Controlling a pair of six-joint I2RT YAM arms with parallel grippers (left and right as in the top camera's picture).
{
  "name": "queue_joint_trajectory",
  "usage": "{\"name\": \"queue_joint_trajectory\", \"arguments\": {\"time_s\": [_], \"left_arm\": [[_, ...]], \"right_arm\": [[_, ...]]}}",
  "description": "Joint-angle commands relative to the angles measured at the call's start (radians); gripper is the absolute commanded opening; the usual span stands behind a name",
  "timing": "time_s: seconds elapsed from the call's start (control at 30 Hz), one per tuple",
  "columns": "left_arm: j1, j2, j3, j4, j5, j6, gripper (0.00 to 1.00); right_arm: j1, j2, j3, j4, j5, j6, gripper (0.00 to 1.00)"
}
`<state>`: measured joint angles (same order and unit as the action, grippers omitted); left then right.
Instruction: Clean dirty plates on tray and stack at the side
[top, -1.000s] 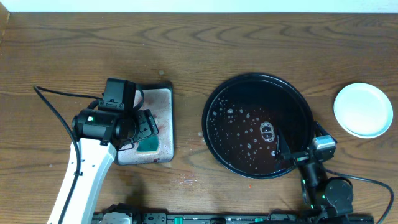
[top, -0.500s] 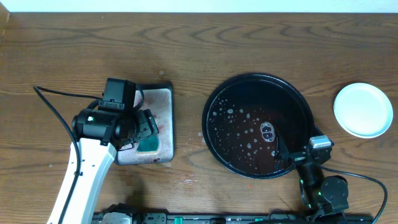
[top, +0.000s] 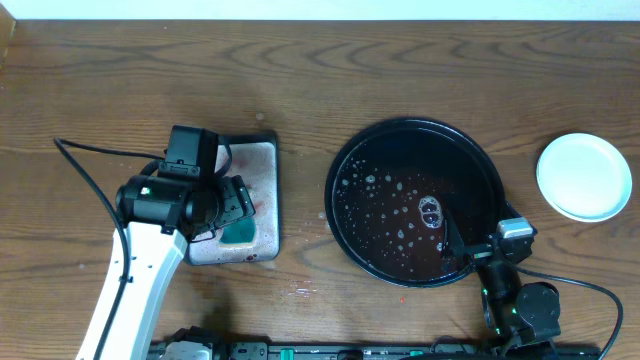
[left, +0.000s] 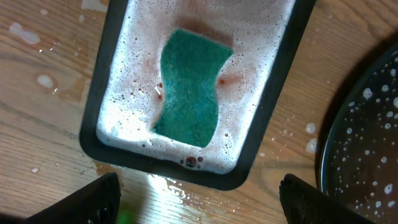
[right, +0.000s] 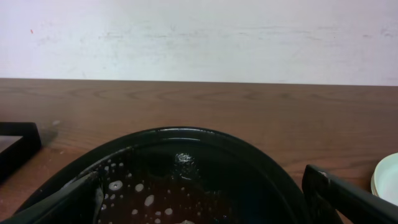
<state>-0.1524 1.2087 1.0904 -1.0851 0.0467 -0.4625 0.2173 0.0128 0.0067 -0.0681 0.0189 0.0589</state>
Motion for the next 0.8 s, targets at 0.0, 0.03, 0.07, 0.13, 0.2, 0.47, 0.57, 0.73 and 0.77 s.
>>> {"name": "queue_joint_trajectory", "arguments": {"time_s": [0.0,0.03,0.07,0.13,0.2,0.47,0.57,0.73,0.77], "left_arm": [[0.005,-0.101,-0.024,0.006,-0.038,0.023,0.82],[0.006,-0.13,-0.032,0.019,-0.055,0.024,0.82],[0.006,-0.176,-0.046,0.041,-0.074,0.024,0.82],[0.006,-0.259,-0.079,0.117,-0.087,0.025,0.82],[0.009,-0.356,-0.136,0.237,-0.108,0.026,0.82],[0.082,-0.752,-0.497,0.686,-0.111,0.062,0.82],[0.096,-0.92,-0.624,0.729,-0.111,0.062,0.82],[0.118,-1.125,-0.781,0.761,-0.112,0.062,0.82],[0.124,-1.157,-0.813,0.782,-0.112,0.062,0.82]], "right_arm": [[-0.008,-0.002,-0.001,-0.004,0.006,-0.012,0.99],[-0.008,-0.002,-0.001,-0.004,0.006,-0.012,0.99],[-0.008,-0.002,-0.001,-0.003,0.006,-0.012,0.99],[-0.008,-0.002,-0.001,-0.003,0.006,-0.012,0.99],[-0.008,-0.002,-0.001,-0.004,0.006,-0.012,0.99],[-0.008,-0.002,-0.001,-0.004,0.006,-0.012,0.99],[-0.008,-0.002,-0.001,-0.003,0.006,-0.012,0.99],[-0.008,-0.002,-0.001,-0.003,0.006,-0.012,0.99],[-0.008,-0.002,-0.001,-0.004,0.006,-0.012,0.99]]}}
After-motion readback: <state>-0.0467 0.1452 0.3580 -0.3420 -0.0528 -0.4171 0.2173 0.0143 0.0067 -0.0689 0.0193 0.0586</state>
